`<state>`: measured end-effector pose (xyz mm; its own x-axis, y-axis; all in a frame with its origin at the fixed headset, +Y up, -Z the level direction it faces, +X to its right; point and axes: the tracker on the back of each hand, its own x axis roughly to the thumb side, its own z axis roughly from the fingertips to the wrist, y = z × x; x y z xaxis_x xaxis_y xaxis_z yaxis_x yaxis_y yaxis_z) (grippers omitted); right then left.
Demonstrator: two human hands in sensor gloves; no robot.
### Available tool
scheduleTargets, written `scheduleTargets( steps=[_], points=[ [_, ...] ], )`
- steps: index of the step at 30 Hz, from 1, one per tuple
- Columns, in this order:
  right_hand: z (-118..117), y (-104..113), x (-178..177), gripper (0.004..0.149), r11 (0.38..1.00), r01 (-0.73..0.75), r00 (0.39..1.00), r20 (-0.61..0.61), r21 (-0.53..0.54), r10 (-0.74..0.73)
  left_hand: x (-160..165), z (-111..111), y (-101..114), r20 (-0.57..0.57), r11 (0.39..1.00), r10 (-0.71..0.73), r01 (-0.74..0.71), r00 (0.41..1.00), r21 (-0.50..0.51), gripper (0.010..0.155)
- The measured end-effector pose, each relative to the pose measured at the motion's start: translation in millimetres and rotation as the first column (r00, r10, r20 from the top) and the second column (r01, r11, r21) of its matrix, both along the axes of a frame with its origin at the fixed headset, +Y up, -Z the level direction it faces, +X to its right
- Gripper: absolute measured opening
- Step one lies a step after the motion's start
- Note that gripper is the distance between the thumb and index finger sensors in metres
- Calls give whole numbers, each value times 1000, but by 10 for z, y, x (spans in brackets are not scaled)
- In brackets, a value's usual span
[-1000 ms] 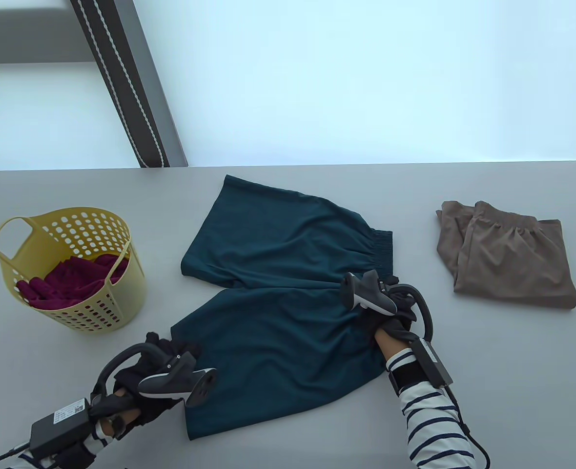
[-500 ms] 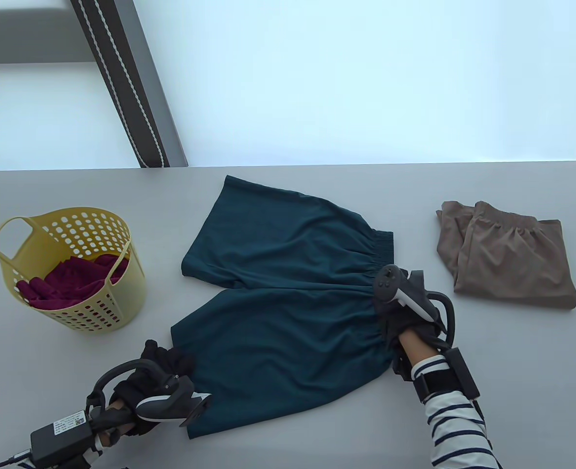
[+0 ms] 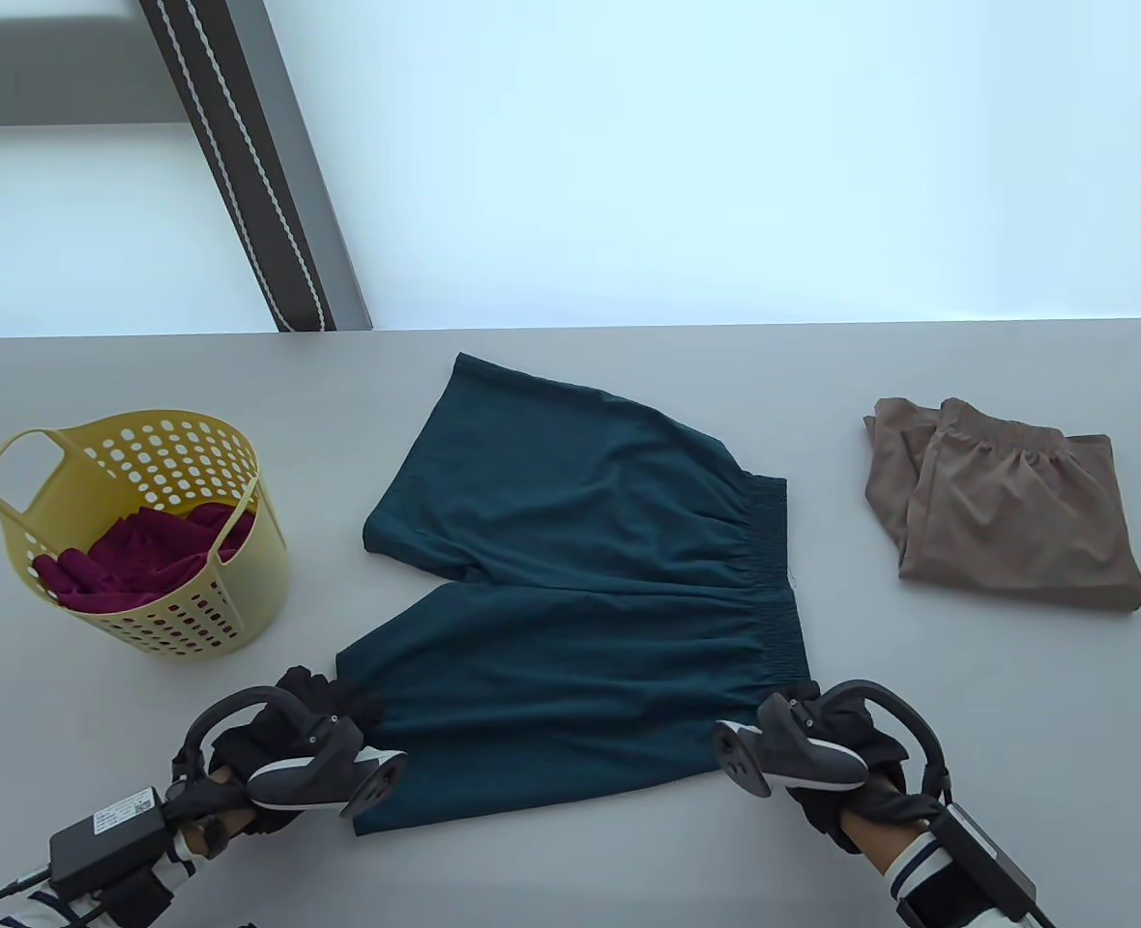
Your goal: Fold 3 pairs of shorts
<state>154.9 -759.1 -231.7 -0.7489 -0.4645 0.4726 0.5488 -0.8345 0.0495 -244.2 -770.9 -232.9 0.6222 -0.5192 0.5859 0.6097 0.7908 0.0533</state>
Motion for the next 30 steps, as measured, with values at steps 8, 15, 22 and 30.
scheduleTargets(
  steps=[8, 15, 22, 30],
  points=[
    [-298, 191, 133, 40, 959, 240, 962, 96, 150, -256, 22, -194, 90, 11, 996, 18, -18, 1000, 84, 43],
    [-267, 692, 330, 40, 917, 300, 942, 68, 262, -327, -3, -197, 755, -27, 975, 127, -120, 991, 185, 43],
    [-239, 1358, 710, 42, 839, 537, 823, 269, -82, -500, -18, 77, 1514, 27, 914, 309, -289, 951, -283, 42],
    [-766, 1239, 769, 44, 844, 519, 755, 392, 133, -526, 266, -568, 1768, -111, 979, 201, -204, 973, -21, 42]
  ],
)
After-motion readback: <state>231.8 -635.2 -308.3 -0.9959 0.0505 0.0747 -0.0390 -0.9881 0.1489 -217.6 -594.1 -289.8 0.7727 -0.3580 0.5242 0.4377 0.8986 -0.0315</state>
